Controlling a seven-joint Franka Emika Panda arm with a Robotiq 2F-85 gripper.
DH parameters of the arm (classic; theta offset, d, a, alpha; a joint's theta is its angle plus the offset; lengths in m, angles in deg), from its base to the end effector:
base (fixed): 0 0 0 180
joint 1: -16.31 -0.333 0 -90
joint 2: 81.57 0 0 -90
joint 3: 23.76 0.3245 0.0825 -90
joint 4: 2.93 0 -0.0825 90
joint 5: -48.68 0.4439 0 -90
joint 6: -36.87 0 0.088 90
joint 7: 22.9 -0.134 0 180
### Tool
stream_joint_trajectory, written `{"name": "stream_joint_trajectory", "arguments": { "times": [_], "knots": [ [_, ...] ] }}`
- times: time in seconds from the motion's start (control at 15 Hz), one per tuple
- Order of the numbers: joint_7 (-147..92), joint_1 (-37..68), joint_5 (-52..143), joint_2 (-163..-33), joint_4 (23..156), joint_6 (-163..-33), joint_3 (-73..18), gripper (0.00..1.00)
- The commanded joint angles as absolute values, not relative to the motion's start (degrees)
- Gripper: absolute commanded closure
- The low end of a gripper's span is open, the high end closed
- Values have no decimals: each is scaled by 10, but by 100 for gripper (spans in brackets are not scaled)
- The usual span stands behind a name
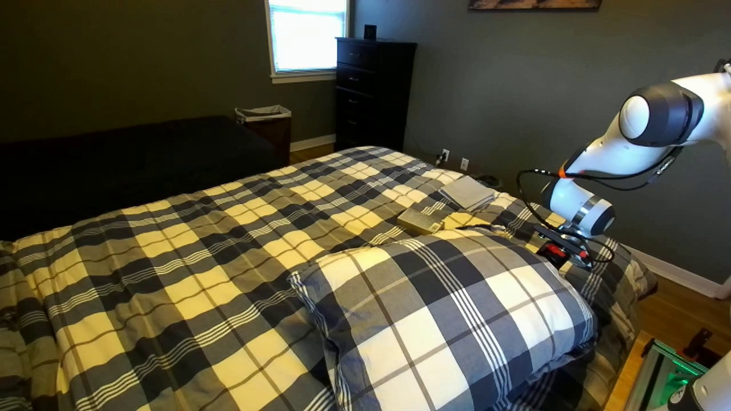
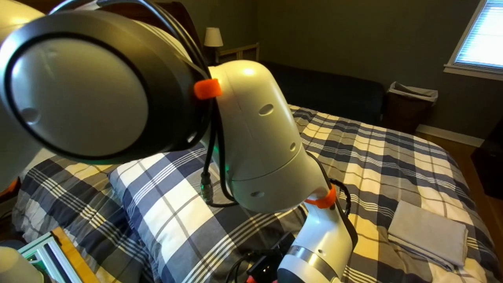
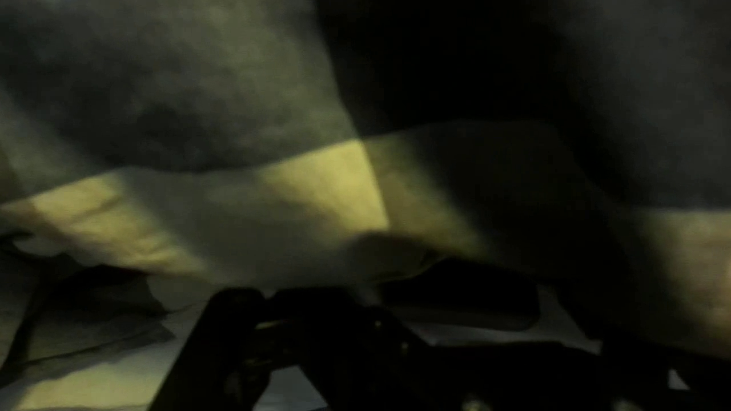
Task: Take the remote control from under the pillow
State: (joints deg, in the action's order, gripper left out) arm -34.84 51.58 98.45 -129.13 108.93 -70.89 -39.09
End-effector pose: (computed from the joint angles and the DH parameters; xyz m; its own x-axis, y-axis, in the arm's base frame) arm 0.3653 -0.3672 -0.0339 -0.1111 -0.6326 -0.7665 -0.9867 0.1625 0.0089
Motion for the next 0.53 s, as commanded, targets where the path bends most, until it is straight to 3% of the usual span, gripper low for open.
{"name": "stream_joint_trajectory", "arguments": {
  "times": [0.0,0.2,0.47],
  "knots": [
    [-334,510,1000,-1310,1071,-704,-398,42],
    [-332,510,1002,-1306,1069,-708,-400,65],
    [-331,510,1002,-1301,1066,-714,-405,68]
  ]
}}
